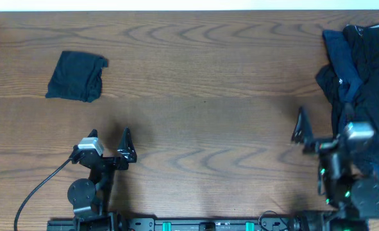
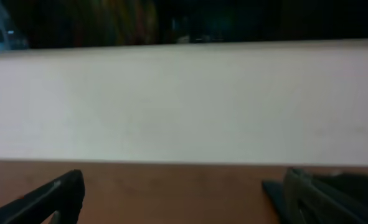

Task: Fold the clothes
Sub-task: 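Move the right gripper toward the dark clothing pile at right, then lower the right gripper onto the pile and grasp the black shorts, then drag the black shorts with the right gripper to the table center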

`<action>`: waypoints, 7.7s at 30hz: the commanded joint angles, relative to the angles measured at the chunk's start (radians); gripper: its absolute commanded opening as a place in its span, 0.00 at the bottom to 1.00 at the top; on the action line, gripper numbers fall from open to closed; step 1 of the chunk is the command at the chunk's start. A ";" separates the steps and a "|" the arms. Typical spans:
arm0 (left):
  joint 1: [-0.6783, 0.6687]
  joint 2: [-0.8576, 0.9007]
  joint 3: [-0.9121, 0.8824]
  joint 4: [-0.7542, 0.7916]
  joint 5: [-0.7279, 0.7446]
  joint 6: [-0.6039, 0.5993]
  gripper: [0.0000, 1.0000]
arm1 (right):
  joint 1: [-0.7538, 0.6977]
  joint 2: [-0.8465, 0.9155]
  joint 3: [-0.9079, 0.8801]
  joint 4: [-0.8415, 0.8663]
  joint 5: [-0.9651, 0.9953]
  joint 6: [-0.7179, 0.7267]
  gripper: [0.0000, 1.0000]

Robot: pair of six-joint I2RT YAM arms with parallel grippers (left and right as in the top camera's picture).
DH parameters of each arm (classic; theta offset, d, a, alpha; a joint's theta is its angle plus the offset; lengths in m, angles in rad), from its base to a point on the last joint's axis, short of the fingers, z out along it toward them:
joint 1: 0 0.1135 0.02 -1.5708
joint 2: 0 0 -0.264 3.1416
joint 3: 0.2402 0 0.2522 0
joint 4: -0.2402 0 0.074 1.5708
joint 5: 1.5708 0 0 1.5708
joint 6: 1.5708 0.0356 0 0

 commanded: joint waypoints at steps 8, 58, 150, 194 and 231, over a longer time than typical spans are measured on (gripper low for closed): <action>0.000 0.001 -0.016 -0.039 0.008 0.013 0.98 | -0.019 0.597 0.503 -0.230 0.014 -0.071 0.99; -0.101 -0.001 -0.014 -0.041 0.008 0.013 0.98 | -0.201 1.168 0.701 -0.325 0.275 -0.389 0.99; -0.101 -0.001 -0.014 -0.041 0.008 0.013 0.98 | -0.337 1.883 1.435 -0.226 0.196 -0.280 0.01; -0.101 -0.001 -0.014 -0.041 0.008 0.013 0.98 | 0.532 1.738 1.440 -0.616 -0.082 -0.075 0.01; -0.101 -0.001 -0.014 -0.041 0.008 0.013 0.98 | 0.245 1.619 1.521 -1.212 -0.286 -0.090 0.66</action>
